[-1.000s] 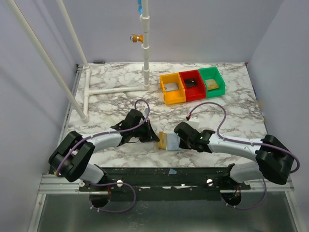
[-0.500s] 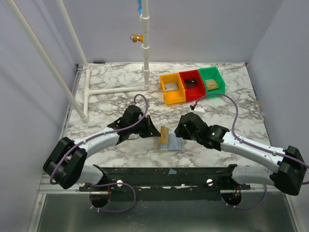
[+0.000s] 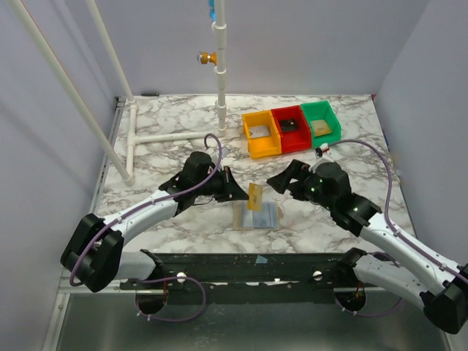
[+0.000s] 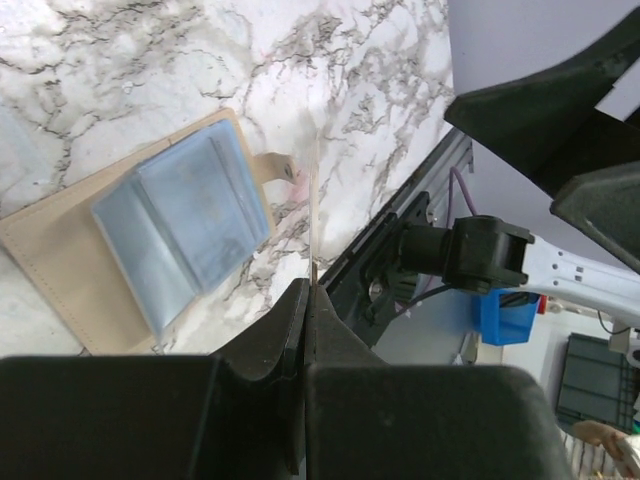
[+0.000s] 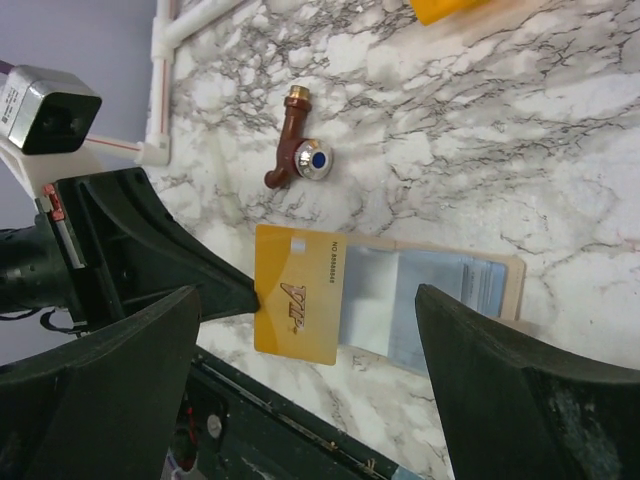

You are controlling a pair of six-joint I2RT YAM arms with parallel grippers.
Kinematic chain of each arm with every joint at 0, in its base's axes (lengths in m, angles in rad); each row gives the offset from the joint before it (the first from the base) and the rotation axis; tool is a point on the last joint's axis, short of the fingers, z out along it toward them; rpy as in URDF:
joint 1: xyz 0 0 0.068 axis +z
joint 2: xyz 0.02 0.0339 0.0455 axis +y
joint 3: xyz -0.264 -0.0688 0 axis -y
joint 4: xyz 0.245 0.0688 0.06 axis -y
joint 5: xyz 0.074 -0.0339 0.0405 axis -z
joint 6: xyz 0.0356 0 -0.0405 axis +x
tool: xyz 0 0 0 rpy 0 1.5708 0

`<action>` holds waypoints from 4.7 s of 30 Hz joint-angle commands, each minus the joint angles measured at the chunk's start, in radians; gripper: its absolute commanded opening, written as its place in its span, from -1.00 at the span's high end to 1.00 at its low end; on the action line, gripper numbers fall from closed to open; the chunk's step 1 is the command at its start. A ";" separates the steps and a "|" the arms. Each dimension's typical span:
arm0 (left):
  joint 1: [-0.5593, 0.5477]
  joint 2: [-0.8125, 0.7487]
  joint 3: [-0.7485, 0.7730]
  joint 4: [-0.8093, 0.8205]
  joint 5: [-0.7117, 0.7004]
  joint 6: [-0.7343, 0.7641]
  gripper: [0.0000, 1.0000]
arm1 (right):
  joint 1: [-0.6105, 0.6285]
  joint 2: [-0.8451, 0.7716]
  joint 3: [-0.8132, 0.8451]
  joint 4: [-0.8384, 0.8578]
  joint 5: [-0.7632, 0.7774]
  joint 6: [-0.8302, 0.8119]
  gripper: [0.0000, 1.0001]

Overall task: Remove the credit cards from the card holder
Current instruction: Remove the credit card from the card holder, then place the credit card in the storage box.

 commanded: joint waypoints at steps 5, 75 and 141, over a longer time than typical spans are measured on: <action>0.008 -0.035 0.037 0.073 0.107 -0.053 1.00 | -0.155 -0.061 -0.099 0.227 -0.379 0.030 -0.84; 0.075 -0.271 0.121 -0.381 -0.105 0.174 -0.07 | -0.553 0.332 0.085 0.525 -0.260 0.375 0.99; 0.135 -0.393 0.106 -0.477 -0.074 0.211 -0.05 | -0.757 1.233 0.741 0.304 0.011 0.498 0.90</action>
